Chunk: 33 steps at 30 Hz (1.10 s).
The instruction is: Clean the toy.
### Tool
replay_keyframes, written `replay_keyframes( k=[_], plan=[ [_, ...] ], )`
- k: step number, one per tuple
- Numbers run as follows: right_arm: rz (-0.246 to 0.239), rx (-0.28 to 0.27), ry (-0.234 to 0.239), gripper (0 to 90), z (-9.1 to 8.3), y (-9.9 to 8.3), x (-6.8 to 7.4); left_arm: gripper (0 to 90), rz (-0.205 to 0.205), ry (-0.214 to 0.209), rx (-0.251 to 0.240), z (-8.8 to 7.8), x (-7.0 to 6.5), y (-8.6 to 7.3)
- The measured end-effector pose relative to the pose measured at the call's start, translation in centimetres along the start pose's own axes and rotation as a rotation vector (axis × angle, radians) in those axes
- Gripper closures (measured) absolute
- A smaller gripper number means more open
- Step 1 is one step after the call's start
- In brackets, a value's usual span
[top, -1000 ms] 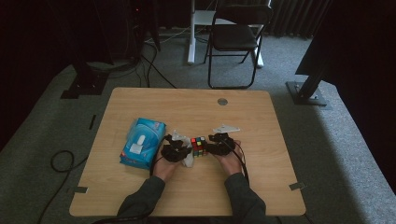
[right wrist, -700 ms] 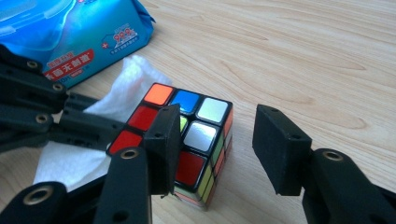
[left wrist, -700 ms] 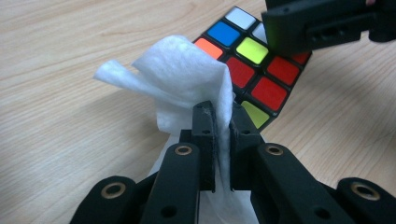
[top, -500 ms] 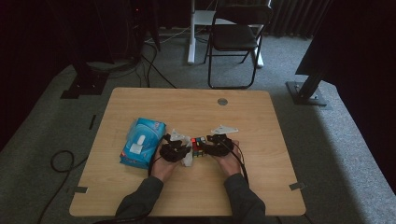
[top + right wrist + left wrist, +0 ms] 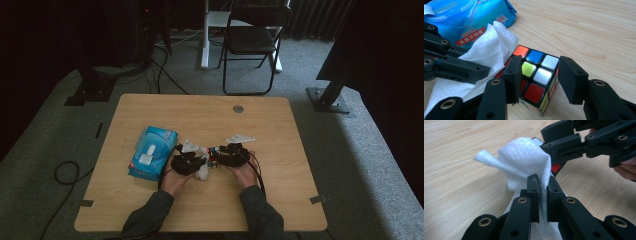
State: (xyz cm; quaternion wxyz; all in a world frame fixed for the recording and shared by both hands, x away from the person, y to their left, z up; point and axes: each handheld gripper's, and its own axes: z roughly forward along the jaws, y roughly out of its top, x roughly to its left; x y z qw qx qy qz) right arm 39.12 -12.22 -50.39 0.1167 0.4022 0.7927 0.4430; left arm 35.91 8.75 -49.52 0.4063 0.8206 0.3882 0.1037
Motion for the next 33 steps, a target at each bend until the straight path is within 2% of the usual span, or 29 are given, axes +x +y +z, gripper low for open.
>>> replay_keyframes(
  k=[3,15,18,20,27,30,33],
  plan=[
    [0.0,-0.001,0.002,55.1,0.0,0.0,0.1,84.0,0.01,0.006,0.016,0.3,0.0,-0.3],
    [0.012,-0.005,-0.004,57.1,0.0,-0.1,0.1,84.1,0.007,0.021,0.103,2.9,0.5,-1.9],
    [0.015,-0.005,-0.005,57.1,0.0,-0.1,0.1,84.1,0.014,0.019,0.091,2.6,0.3,-1.9],
    [0.019,-0.005,-0.005,57.1,0.0,-0.1,0.1,84.1,0.034,0.014,0.084,2.1,0.1,-1.7],
    [0.02,-0.009,-0.005,57.1,0.0,-0.1,0.1,84.1,0.056,-0.019,0.017,0.3,-0.5,-0.9],
    [0.022,-0.009,-0.004,57.1,0.0,-0.1,0.1,84.1,0.058,-0.029,0.002,0.3,-0.5,-0.7],
    [0.024,-0.008,-0.002,57.1,0.0,-0.1,0.1,84.1,0.061,-0.028,0.009,0.7,-0.3,-0.9]
  ],
)
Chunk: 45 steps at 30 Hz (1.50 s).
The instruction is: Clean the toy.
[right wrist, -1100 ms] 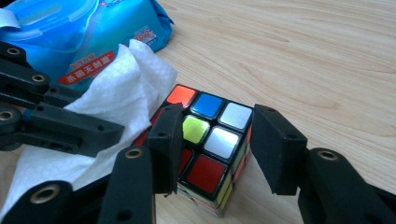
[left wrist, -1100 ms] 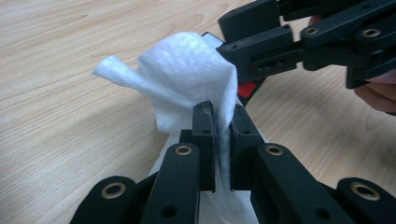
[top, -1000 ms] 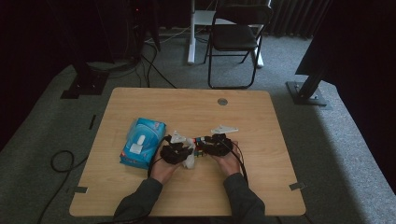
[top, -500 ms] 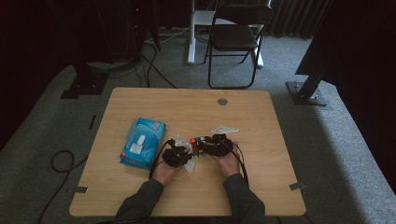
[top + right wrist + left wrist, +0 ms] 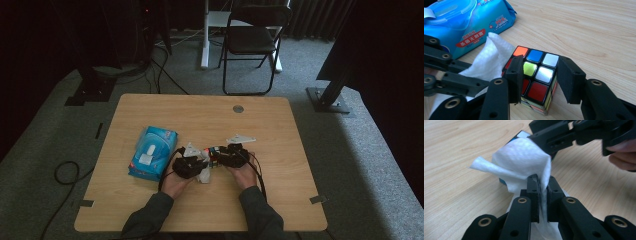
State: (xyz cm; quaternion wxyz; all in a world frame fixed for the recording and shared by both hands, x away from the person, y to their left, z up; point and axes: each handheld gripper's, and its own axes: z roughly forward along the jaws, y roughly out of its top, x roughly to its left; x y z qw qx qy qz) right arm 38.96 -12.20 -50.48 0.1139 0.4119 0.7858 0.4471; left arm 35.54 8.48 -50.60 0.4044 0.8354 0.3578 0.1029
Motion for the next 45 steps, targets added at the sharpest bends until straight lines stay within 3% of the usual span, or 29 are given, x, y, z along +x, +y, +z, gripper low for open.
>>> replay_keyframes(
  k=[4,6,12,14,19,24,30,36,41,45],
  plan=[
    [0.001,0.0,0.001,57.1,0.0,0.0,0.0,84.1,0.003,-0.016,-0.006,0.1,0.3,-0.4],
    [0.002,0.0,0.001,57.1,0.0,0.0,0.0,84.1,0.007,0.008,0.009,0.3,0.2,-0.6],
    [0.002,0.0,0.0,57.2,0.0,0.0,0.0,84.2,-0.03,0.019,0.065,2.0,0.7,-1.5],
    [0.0,-0.001,-0.001,57.2,0.0,0.0,0.0,84.1,-0.055,0.011,0.064,2.2,1.2,-1.6],
    [0.001,-0.001,-0.001,57.1,0.0,0.0,0.0,83.7,-0.068,0.026,0.076,2.5,1.6,-1.3],
    [0.001,-0.003,-0.001,57.2,0.0,0.0,0.0,83.7,-0.086,0.022,-0.006,1.1,1.8,-0.3],
    [0.003,-0.002,0.0,57.1,0.0,0.0,0.0,83.4,-0.075,0.016,-0.09,-0.2,1.9,1.1],
    [0.003,-0.004,-0.002,57.2,0.0,-0.1,0.0,83.6,-0.083,0.049,-0.039,0.7,2.0,0.9],
    [0.006,-0.01,0.002,57.2,0.0,-0.1,0.0,84.6,-0.102,0.043,-0.03,1.0,2.3,0.4],
    [0.008,-0.01,0.0,57.2,0.0,-0.1,0.0,85.2,-0.115,0.044,0.01,2.0,2.3,-0.4]
  ],
)
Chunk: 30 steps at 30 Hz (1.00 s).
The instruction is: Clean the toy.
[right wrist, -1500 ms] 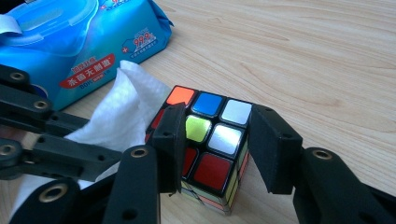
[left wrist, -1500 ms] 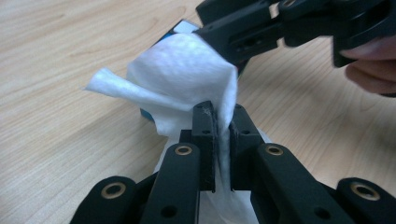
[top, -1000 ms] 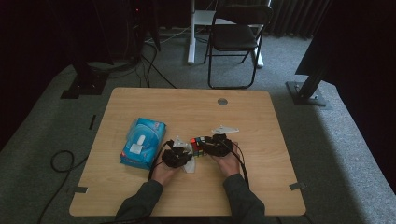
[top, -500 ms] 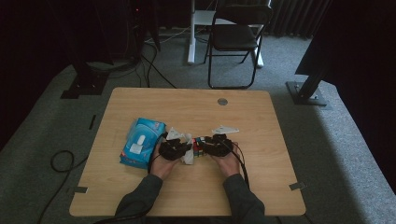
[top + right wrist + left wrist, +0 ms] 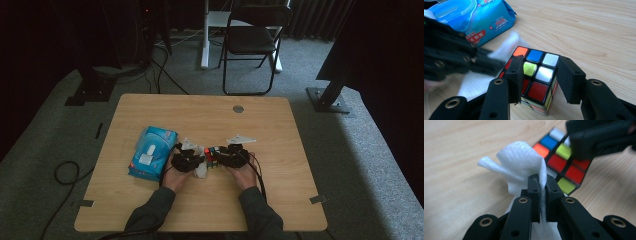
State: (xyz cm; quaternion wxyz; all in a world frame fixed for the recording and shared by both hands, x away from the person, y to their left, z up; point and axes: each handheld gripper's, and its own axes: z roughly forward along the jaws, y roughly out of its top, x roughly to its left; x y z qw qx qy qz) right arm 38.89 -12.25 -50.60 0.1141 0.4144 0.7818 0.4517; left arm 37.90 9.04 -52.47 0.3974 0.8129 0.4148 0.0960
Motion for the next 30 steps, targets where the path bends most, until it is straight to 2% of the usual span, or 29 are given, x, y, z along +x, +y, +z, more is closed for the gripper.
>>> replay_keyframes(
  k=[2,5,8,11,15,18,21,24,27,30],
  plan=[
    [0.0,0.001,-0.001,57.2,0.0,0.0,0.0,85.4,-0.028,-0.006,0.006,0.6,0.3,-0.5],
    [-0.003,0.002,-0.001,57.2,0.0,0.0,0.0,85.5,-0.033,-0.003,0.011,1.1,0.5,-0.8],
    [-0.001,0.002,0.002,57.1,0.0,0.0,0.0,85.2,-0.006,0.01,0.024,1.1,0.4,-0.7],
    [-0.002,0.004,-0.001,57.2,0.0,0.0,0.0,84.2,0.0,0.014,0.032,1.1,0.6,-0.5],
    [-0.005,0.006,-0.004,57.2,0.0,0.1,0.1,84.1,-0.019,0.02,0.008,0.8,0.9,0.2],
    [-0.008,0.008,-0.001,57.1,0.0,0.1,0.0,82.9,-0.051,-0.004,-0.048,-0.3,1.2,1.0],
    [-0.007,0.008,0.0,57.1,0.0,0.1,0.0,81.5,-0.036,-0.021,-0.086,-1.1,0.9,1.8],
    [-0.006,0.007,-0.002,57.1,0.0,0.1,0.0,81.0,0.001,-0.001,-0.087,-1.1,0.5,2.3],
    [-0.005,0.007,-0.003,57.1,0.0,0.1,0.1,81.6,-0.023,0.018,-0.082,-0.8,0.9,2.4],
    [-0.006,0.007,-0.002,57.1,0.0,0.1,0.0,83.5,-0.027,0.033,-0.066,-0.5,0.9,1.8]
  ],
)
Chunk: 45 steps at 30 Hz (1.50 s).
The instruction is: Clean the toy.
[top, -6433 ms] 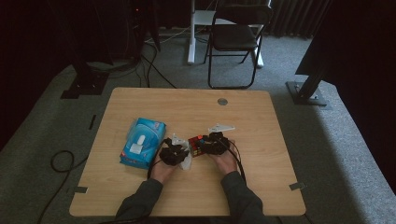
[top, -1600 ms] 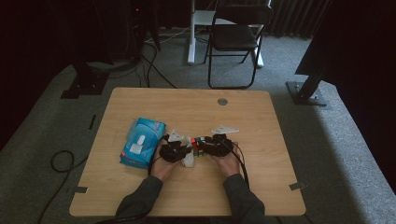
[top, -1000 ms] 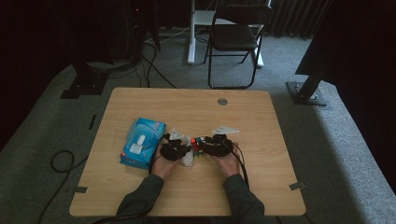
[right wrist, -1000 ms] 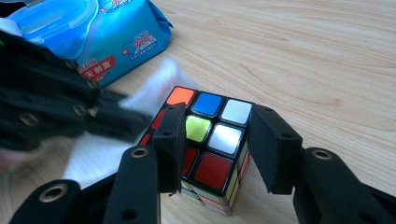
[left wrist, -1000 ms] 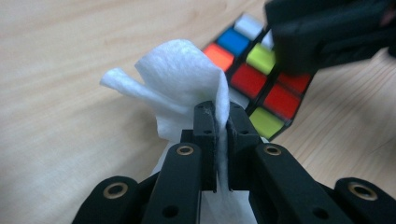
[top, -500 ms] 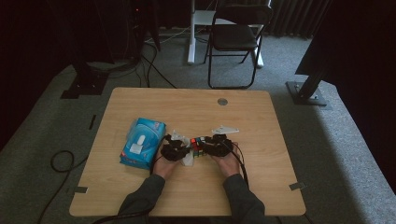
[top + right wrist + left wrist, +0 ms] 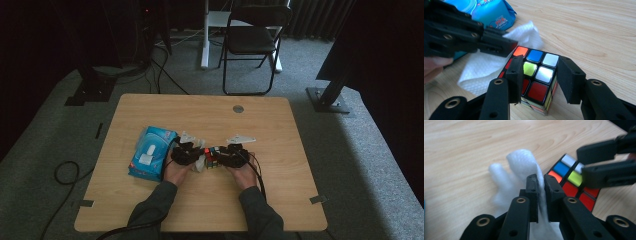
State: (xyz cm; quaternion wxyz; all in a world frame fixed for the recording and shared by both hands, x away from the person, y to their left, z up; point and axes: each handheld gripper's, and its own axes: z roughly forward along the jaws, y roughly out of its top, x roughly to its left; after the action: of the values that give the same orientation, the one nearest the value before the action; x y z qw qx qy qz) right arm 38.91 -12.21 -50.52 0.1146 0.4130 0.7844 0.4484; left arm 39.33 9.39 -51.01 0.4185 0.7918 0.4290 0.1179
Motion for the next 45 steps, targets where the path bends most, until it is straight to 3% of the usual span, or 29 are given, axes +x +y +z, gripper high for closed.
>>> replay_keyframes(
  k=[8,12,18,20,23,26,30,33,37,39,42,45],
  plan=[
    [-0.001,0.001,0.001,57.1,0.0,0.0,0.0,85.6,-0.007,0.011,0.089,1.8,0.4,-1.3],
    [-0.002,0.001,0.001,57.1,0.0,0.0,0.0,84.9,0.029,0.045,0.118,2.0,0.1,-1.5],
    [-0.002,0.002,0.001,57.1,0.0,0.0,0.0,63.7,0.103,0.155,0.128,1.4,-0.4,-1.3],
    [-0.004,0.002,-0.001,57.1,0.0,0.0,0.0,58.2,0.103,0.174,0.143,1.6,-0.3,-1.4],
    [-0.007,0.007,-0.004,57.1,0.0,0.1,0.1,53.4,0.054,0.147,0.161,1.8,0.3,-1.4],
    [-0.013,0.009,-0.006,57.1,0.0,0.2,0.1,56.1,0.052,0.133,0.176,1.8,0.3,-1.2],
    [-0.02,0.011,-0.012,57.1,0.0,0.2,0.2,79.7,0.073,0.075,0.196,1.9,0.0,-1.0],
    [-0.019,0.011,-0.012,57.1,0.0,0.2,0.2,85.9,0.067,0.043,0.211,1.6,0.0,-0.7],
    [-0.016,0.008,-0.009,57.1,0.0,0.1,0.2,86.5,0.097,-0.001,0.154,0.7,-0.8,-0.5],
    [-0.015,0.008,-0.008,57.1,0.0,0.1,0.1,86.6,0.112,0.01,0.127,0.3,-1.1,-0.3],
    [-0.017,0.008,-0.011,57.1,0.0,0.1,0.2,86.5,0.089,-0.009,0.069,-0.4,-0.7,-0.1],
    [-0.019,0.011,-0.008,57.1,0.0,0.2,0.1,86.5,0.082,-0.02,0.057,-0.4,-0.5,0.1]
  ],
)
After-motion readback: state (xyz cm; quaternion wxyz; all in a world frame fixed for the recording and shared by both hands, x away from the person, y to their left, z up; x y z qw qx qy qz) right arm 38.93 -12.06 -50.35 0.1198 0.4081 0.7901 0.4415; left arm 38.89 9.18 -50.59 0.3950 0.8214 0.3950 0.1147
